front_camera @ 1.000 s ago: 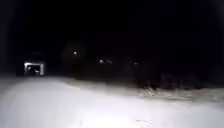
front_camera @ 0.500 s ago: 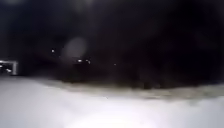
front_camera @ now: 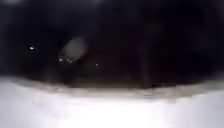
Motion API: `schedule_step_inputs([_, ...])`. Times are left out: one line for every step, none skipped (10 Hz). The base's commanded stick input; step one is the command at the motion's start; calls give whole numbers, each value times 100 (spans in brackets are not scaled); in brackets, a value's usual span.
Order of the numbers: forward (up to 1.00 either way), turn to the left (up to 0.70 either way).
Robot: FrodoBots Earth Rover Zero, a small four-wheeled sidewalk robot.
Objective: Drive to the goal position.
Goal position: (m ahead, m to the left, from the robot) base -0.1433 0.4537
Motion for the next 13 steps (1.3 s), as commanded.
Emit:
schedule_step_inputs([0,-70])
schedule_step_inputs([0,-70])
schedule_step_inputs([0,-70])
schedule_step_inputs([0,-70])
schedule_step_inputs([0,-70])
schedule_step_inputs([0,-70])
schedule_step_inputs([0,-70])
schedule_step_inputs([0,-70])
schedule_step_inputs([0,-70])
schedule_step_inputs([0,-70])
schedule_step_inputs([0,-70])
schedule_step_inputs([0,-70])
schedule_step_inputs([0,-70])
